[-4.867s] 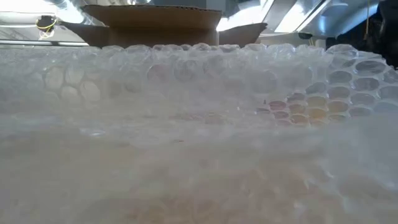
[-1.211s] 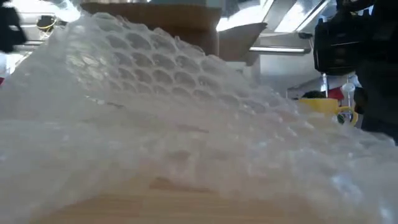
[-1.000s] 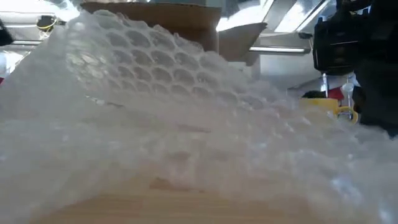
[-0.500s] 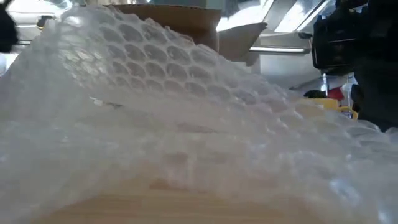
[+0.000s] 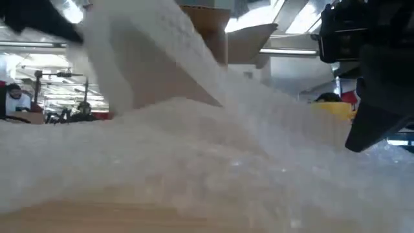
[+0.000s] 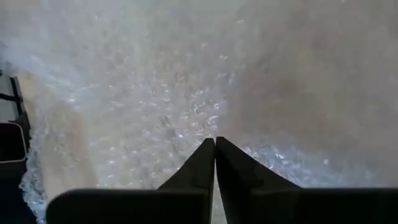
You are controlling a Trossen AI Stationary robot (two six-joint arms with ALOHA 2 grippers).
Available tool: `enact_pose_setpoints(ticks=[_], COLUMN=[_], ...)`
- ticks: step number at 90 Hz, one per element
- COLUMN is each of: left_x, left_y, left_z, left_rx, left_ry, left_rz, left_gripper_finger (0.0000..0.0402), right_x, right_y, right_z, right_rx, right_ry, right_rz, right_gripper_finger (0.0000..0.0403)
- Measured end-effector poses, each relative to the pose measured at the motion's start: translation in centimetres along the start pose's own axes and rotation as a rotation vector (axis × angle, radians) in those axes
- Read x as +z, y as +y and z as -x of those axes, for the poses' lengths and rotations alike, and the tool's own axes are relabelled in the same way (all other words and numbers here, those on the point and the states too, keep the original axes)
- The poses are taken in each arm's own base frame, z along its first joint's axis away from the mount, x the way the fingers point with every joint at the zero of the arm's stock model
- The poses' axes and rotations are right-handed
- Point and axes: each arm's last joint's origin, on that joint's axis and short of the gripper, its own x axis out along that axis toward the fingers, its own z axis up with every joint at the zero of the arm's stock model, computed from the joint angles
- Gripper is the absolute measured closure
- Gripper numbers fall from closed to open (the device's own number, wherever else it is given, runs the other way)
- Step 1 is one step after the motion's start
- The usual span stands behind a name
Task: Wrap mug
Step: Wrap the yellow mug with bubble wrap
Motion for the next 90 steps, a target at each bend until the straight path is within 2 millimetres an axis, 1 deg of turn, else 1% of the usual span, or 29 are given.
enact_pose_setpoints(ticks=[8,17,28,39,44,50,60,74,82,90], left_x=[0.4,0.5,0.8,1.9,2.4,3.2,5.2,7.9,8.7,9.1], left_y=[-0.4,-0.6,-0.3,-0.3,-0.6,-1.1,-2.3,-2.9,-3.0,-2.7], left_z=[0.8,0.9,-0.2,-1.6,-2.0,-2.2,-1.5,0.0,0.7,1.1], left_rx=[-0.055,-0.068,-0.018,0.029,0.012,-0.047,-0.142,-0.114,-0.110,-0.128], left_ry=[-0.015,-0.024,-0.056,-0.108,-0.101,-0.068,-0.090,-0.173,-0.181,-0.130], left_rz=[-0.005,-0.020,-0.003,0.033,0.019,-0.043,-0.111,-0.128,-0.140,-0.095], left_gripper_finger=[0.0402,0.0402,0.0402,0.0402,0.0402,0.0402,0.0402,0.0402,0.0402,0.0402], right_x=[0.2,0.3,0.8,1.0,1.0,0.9,0.5,0.0,-0.1,-0.1], right_y=[0.2,0.4,1.1,1.5,1.5,1.4,0.6,-0.4,-0.5,-0.5], right_z=[0.0,0.0,0.1,0.2,0.2,0.1,0.0,0.0,0.0,0.0], right_rx=[0.017,0.026,0.083,0.113,0.111,0.105,0.039,-0.043,-0.052,-0.050], right_ry=[-0.035,-0.075,-0.145,-0.184,-0.178,-0.156,-0.089,-0.014,-0.003,0.000], right_rz=[-0.008,-0.007,0.011,0.032,0.034,0.032,0.005,-0.040,-0.040,-0.040], right_gripper_finger=[0.0403,0.0403,0.0403,0.0403,0.0403,0.0403,0.0403,0.0403,0.0403,0.0403])
